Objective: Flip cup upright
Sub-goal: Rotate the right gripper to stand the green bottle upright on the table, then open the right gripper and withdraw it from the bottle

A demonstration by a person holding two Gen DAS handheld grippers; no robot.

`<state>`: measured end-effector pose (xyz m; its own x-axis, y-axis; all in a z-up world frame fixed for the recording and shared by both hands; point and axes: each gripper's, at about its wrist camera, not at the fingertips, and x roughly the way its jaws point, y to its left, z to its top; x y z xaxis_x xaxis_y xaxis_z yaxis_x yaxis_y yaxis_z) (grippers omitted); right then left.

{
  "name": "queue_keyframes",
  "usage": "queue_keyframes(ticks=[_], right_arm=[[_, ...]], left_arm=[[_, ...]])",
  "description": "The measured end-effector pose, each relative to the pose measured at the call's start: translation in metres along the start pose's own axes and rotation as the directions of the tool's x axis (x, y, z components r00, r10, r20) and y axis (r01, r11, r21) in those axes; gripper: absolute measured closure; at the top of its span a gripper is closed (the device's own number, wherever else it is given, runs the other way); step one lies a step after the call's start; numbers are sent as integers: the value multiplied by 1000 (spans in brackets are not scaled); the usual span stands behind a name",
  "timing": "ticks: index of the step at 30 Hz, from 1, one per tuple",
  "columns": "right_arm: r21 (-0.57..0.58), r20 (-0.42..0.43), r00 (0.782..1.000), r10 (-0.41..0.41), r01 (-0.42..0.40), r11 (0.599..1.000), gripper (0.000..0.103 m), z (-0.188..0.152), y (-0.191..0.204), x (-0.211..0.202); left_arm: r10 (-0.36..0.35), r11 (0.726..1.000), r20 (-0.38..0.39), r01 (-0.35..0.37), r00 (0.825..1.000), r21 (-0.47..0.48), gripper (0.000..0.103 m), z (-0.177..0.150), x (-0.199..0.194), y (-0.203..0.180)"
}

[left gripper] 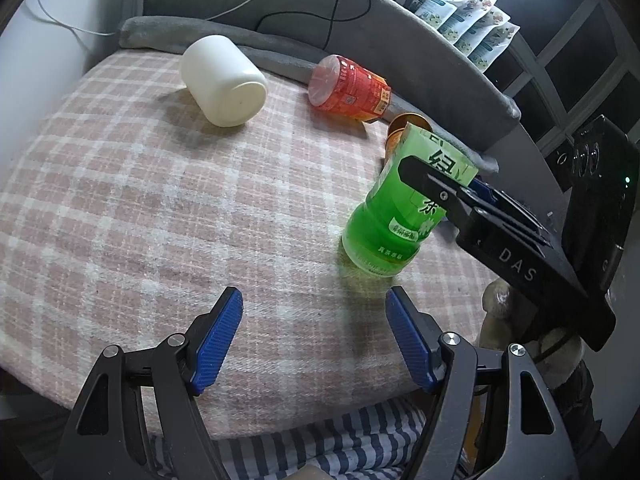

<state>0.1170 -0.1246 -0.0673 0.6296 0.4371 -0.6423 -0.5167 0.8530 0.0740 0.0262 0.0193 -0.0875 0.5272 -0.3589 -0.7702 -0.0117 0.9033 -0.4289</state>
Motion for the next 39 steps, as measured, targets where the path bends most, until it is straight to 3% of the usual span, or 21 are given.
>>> queue_keyframes(ticks=[10,15,26,32,39], right_arm=[[-9,-12,1000,-6,6,1000,42,-5,2,-2],[-14,0,1000,-8,8,1000,22,-7,3,-6],[-18,-4,1000,-19,18,1000,19,-10,5,-14],[-3,-4,1000,-21,21,1000,18,-17,3,-22],[16,49,996,-75,74,997,18,-26,0,-47]], left_arm=[[8,1000,6,-8,1000,7,30,-1,-4,-2],[29,999,22,-29,999,32,30,-2,-7,-4],[110,987,74,-117,991,110,30,-2,-9,-13],[181,961,168,-210,969,181,28,0,-14,-22],[214,915,372,-319,903,247,28,0,-32,-40]])
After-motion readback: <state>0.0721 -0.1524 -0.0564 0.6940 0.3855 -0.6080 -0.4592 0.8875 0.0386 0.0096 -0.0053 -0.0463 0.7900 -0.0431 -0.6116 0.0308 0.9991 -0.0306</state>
